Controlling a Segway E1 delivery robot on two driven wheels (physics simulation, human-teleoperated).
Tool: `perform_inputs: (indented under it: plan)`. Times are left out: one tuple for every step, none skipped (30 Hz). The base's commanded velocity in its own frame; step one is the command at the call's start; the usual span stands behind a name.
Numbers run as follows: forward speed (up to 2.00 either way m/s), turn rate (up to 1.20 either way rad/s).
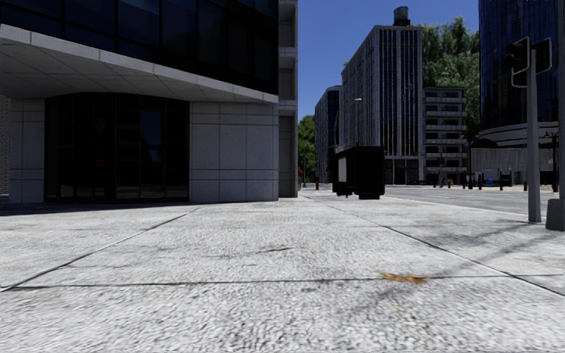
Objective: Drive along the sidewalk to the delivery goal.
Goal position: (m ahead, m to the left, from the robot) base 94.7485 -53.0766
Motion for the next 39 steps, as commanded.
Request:
perform_inputs:
  plan:
    - [1.32, 0.0]
    - [1.32, 0.0]
    - [1.32, 0.0]
    - [1.32, 0.0]
    - [1.32, 0.0]
    - [1.32, 0.0]
    - [1.32, 0.0]
    - [1.32, 0.0]
    - [1.32, 0.0]
    - [1.32, 0.0]
    - [1.32, 0.0]
    - [1.33, 0.0]
    - [1.33, 0.0]
    - [1.33, 0.0]
    - [1.33, 0.0]
    - [1.49, 0.0]
    - [2.0, 0.0]
    - [2.0, 0.0]
    - [2.0, 0.0]
    - [2.0, 0.0]
    - [2.0, 0.0]
    - [2.0, 0.0]
    - [2.0, 0.0]
    - [2.0, 0.0]
    - [2.0, 0.0]
    - [2.0, 0.0]
    - [2.0, 0.0]
    - [2.0, 0.0]
    - [2.0, 0.0]
    - [2.0, 0.0]
    - [2.0, 0.0]
    - [2.0, 0.0]
    - [2.0, 0.0]
    - [2.0, 0.0]
    - [2.0, 0.0]
    - [2.0, 0.0]
    - [2.0, -0.06]
    - [2.0, -0.11]
    - [2.0, -0.2]
